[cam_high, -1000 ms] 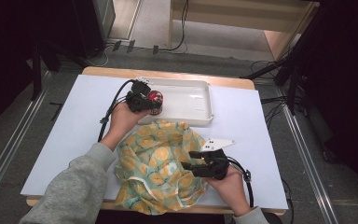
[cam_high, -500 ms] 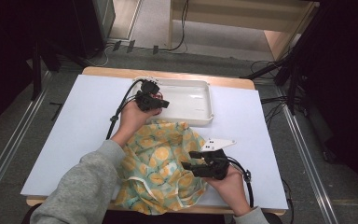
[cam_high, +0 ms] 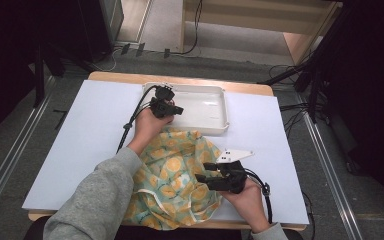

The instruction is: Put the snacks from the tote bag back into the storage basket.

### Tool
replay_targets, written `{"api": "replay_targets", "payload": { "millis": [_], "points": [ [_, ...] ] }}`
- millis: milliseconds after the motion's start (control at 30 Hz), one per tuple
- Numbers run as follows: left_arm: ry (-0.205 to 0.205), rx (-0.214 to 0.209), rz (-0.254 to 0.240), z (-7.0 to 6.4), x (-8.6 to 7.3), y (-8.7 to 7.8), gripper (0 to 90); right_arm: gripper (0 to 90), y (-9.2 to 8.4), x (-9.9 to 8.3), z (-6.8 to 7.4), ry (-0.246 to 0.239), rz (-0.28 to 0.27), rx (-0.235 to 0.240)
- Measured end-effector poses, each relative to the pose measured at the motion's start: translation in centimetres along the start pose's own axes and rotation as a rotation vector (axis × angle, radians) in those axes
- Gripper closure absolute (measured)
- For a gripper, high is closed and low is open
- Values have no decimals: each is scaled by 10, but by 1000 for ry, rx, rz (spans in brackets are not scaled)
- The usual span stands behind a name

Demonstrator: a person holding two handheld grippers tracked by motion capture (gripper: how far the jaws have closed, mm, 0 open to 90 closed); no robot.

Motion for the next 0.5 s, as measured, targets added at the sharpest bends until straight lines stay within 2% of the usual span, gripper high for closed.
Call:
{"api": "replay_targets", "payload": {
  "millis": [500],
  "points": [
    [13,-3,7,1,-2,-1,900,483,-1,-1,0,3,2,1]
  ]
}}
Point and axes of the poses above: each handheld gripper's, and its own axes: y roughly forward along the jaws, x roughly out of its top, z roughly to its left, the point moved 4 cm from there along y, roughly forward along the jaws, and after that the axes turned 15 degrees about -x, right-handed, at the moved point
